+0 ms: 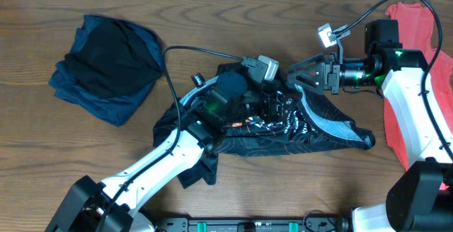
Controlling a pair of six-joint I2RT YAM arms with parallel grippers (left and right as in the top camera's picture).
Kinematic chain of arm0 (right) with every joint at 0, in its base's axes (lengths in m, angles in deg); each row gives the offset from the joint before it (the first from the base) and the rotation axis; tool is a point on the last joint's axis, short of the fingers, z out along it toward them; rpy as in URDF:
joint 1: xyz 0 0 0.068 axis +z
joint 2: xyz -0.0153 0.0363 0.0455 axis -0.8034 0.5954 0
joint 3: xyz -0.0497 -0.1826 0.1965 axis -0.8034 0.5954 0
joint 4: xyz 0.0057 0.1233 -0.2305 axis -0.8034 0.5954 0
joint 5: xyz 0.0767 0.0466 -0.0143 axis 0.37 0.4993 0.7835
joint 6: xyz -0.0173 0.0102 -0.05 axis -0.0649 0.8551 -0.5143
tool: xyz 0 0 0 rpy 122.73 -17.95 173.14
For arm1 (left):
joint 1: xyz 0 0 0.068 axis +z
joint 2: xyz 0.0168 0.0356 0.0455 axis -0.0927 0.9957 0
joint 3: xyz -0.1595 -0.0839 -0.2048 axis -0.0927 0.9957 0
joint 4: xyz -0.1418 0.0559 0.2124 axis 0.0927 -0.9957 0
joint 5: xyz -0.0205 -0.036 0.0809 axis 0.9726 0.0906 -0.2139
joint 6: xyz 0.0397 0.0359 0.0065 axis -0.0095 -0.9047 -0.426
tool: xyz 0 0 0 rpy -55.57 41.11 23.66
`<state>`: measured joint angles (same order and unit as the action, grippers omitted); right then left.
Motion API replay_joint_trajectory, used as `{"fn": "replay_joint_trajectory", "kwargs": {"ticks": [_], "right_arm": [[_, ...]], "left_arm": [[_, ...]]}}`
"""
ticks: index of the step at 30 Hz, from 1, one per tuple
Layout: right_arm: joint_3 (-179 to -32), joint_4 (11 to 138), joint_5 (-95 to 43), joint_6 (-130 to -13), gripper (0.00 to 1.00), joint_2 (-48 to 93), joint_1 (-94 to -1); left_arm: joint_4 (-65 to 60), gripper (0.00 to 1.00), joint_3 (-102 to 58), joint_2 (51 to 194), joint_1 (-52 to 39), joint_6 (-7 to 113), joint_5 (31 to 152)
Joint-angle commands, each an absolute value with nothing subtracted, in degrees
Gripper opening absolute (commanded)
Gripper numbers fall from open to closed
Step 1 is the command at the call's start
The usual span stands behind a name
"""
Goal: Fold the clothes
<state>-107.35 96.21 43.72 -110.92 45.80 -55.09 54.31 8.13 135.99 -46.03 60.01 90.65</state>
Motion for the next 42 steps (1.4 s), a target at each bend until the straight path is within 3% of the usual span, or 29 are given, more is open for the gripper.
{"fn": "replay_joint_trajectory", "kwargs": {"ticks": [1, 6, 7, 8, 9, 18, 27, 34, 39, 40, 41, 42], "right_arm": [[-107.70, 96.23, 46.36, -110.18, 0.55, 44.68, -54.56], [-107.70, 96.21, 47.35, -110.22, 0.54, 44.68, -54.56], [-107.70, 96.21, 47.35, -110.22, 0.54, 44.68, -54.56], [-107.70, 96.21, 47.35, -110.22, 0.54, 44.68, -54.56], [-107.70, 96.21, 47.35, -110.22, 0.54, 44.70, -54.54], [-107.70, 94.57, 47.33, -109.89, 0.52, 44.70, -54.98], [-107.70, 82.90, 43.92, -94.35, 0.53, 44.68, -58.69], [-107.70, 89.26, 1.06, -79.27, 0.53, 42.85, -61.62], [-107.70, 94.40, -7.93, -82.42, 0.56, 41.18, -62.08], [-107.70, 94.92, -8.10, -83.07, 0.56, 41.14, -62.08], [-107.70, 95.53, -8.34, -83.58, 0.56, 41.14, -62.08], [-107.70, 96.06, -8.32, -84.21, 0.56, 41.14, -62.08]], "left_arm": [[55.86, 0.58, 7.17, 136.64, -46.18, 58.37, 88.11], [57.15, 0.37, 7.17, 136.68, -46.18, 58.02, 86.80], [57.45, 0.29, 7.17, 136.68, -46.18, 58.02, 86.80], [57.56, 0.13, 7.17, 136.71, -46.18, 58.02, 86.78], [57.69, 0.06, 7.17, 136.71, -46.18, 58.02, 86.78], [56.69, 0.06, 7.17, 136.73, -46.18, 57.97, 86.80], [57.52, 0.06, 7.17, 139.99, -46.16, 55.61, 80.94], [69.54, 0.06, 7.15, 142.21, -45.87, 55.68, 67.94], [79.77, 0.06, 5.81, 142.24, -43.56, 59.81, 64.48], [80.91, 0.12, 5.07, 142.26, -42.97, 60.71, 64.48], [81.32, 0.43, 4.28, 142.26, -42.42, 61.62, 64.51], [81.19, 0.91, 3.37, 142.26, -41.85, 62.24, 64.57]]}}
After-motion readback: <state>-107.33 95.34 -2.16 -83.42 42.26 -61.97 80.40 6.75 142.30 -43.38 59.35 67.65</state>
